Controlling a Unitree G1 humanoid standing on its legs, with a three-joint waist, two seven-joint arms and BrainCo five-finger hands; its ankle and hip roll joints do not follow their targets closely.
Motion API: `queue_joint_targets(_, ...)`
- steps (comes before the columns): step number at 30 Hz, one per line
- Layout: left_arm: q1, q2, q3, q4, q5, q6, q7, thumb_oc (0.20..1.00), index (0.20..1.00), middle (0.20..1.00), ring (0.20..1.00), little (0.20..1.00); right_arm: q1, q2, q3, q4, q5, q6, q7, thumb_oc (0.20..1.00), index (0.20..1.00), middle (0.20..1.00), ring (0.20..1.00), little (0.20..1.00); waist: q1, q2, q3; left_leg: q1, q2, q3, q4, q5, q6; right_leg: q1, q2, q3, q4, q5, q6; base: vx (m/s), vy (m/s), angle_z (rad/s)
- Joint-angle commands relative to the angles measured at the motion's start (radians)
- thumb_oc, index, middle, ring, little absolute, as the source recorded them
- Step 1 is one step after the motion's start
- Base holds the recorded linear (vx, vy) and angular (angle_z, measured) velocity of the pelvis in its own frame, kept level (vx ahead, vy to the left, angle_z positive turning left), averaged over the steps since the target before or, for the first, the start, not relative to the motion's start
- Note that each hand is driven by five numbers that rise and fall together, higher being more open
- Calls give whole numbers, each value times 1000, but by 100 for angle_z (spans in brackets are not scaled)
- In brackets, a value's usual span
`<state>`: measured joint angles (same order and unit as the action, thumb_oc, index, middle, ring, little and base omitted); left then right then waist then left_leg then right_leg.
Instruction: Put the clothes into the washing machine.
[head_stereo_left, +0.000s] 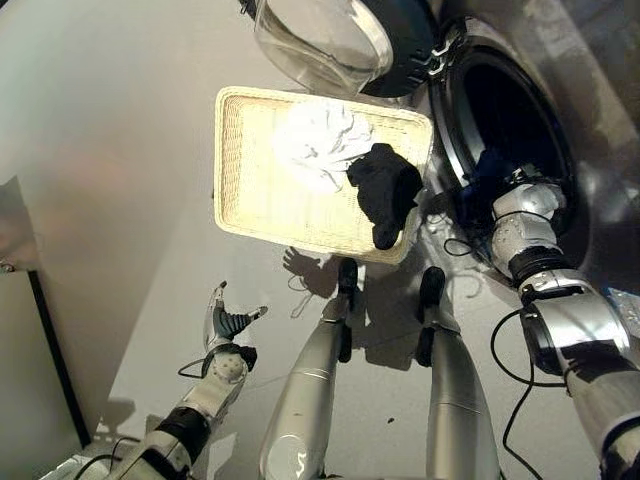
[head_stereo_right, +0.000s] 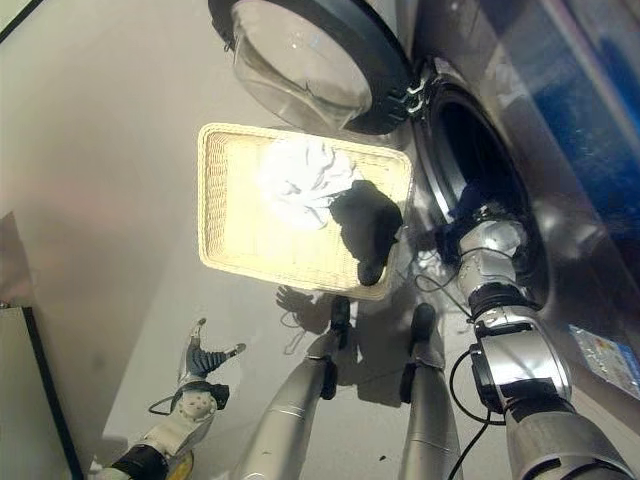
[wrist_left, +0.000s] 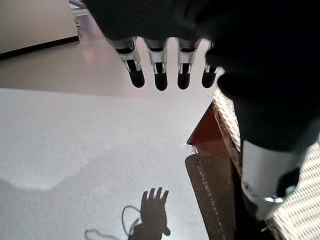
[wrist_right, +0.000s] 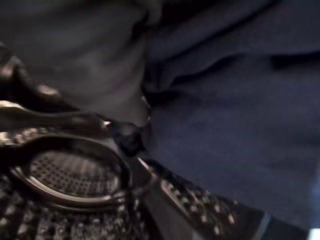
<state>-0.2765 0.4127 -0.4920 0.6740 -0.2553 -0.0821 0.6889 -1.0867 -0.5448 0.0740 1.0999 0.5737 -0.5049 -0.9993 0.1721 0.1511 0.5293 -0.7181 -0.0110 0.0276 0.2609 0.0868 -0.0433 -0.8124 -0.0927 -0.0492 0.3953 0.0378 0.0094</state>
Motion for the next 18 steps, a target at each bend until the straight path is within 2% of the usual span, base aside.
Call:
queue_joint_targets(1, 54, 17, 30, -29, -22, -9, -12, 1000, 1000, 1000, 1000, 1000, -222, -359, 91, -150, -339, -93, -266, 200, 200, 200, 200, 200, -73, 51, -9, 30, -51, -27, -29, -12, 13, 38, 38, -68, 43, -81, 30, -13, -41, -7)
queue_joint_targets(2, 61, 24, 30, -40, -20, -6, -18, 1000, 1000, 1000, 1000, 1000, -236, -398, 108, -164, -458, -37, -337, 200, 200, 200, 200, 200, -75, 46, -9, 28, -48, -28, -29, -12, 12, 37, 37, -70, 44, -81, 32, -9, -29, -4)
queue_joint_targets(5, 72, 39, 41, -64, -18, 5, -30, 1000, 1000, 1000, 1000, 1000, -247, -454, 141, -224, -580, 68, -417, 200, 200, 200, 200, 200, -79, 38, -9, 19, -45, -28, -24, -15, 10, 31, 34, -72, 45, -81, 35, -7, -53, -6)
queue_joint_targets(6, 78, 56, 47, -70, -14, 6, -47, 1000, 1000, 1000, 1000, 1000, -258, -510, 181, -270, -666, 166, -474, 200, 200, 200, 200, 200, -80, 26, -9, 15, -41, -31, -21, -16, 8, 32, 31, -76, 43, -79, 38, 0, -64, -6)
queue_joint_targets(10, 80, 72, 49, -75, -17, 6, -58, 1000, 1000, 1000, 1000, 1000, -294, -569, 240, -301, -720, 257, -556, 200, 200, 200, 200, 200, -84, 14, -9, 11, -36, -29, -16, -22, 5, 32, 27, -82, 43, -82, 40, 2, -51, -3)
queue_joint_targets(12, 80, 75, 47, -76, -19, 6, -59, 1000, 1000, 1000, 1000, 1000, -303, -582, 251, -302, -719, 273, -590, 200, 200, 200, 200, 200, -85, 11, -9, 9, -35, -28, -14, -22, 4, 33, 26, -84, 42, -83, 40, 3, -25, -2)
queue_joint_targets(13, 74, 90, 42, -89, -35, 19, -65, 1000, 1000, 1000, 1000, 1000, -313, -610, 249, -286, -645, 294, -615, 460, 460, 460, 460, 460, -85, 5, -9, 1, -31, -28, -6, -26, 0, 30, 24, -89, 43, -85, 41, 7, -49, -4)
queue_joint_targets(15, 74, 92, 37, -90, -33, 15, -68, 1000, 1000, 1000, 1000, 1000, -324, -616, 241, -249, -564, 256, -615, 586, 586, 586, 586, 586, -84, 5, -9, -5, -32, -30, -2, -27, -1, 27, 24, -90, 44, -86, 41, 6, -60, -1)
queue_joint_targets(16, 67, 96, 31, -93, -40, 19, -74, 1000, 1000, 1000, 1000, 1000, -299, -597, 202, -186, -318, 204, -504, 1000, 1000, 1000, 1000, 1000, -85, 6, -9, -17, -32, -33, 8, -30, -6, 19, 21, -91, 46, -86, 40, 2, -60, 2)
queue_joint_targets(17, 66, 100, 29, -96, -37, 19, -76, 1000, 1000, 1000, 1000, 1000, -290, -594, 194, -163, -262, 184, -453, 1000, 1000, 1000, 1000, 1000, -83, 6, -9, -18, -34, -34, 9, -30, -6, 18, 21, -90, 45, -85, 40, 1, -63, 3)
queue_joint_targets(18, 62, 100, 26, -96, -38, 18, -77, 1000, 1000, 1000, 1000, 1000, -280, -576, 176, -146, -128, 139, -341, 1000, 1000, 1000, 1000, 1000, -81, 7, -9, -24, -34, -34, 12, -29, -5, 14, 20, -91, 45, -84, 39, 3, -42, 1)
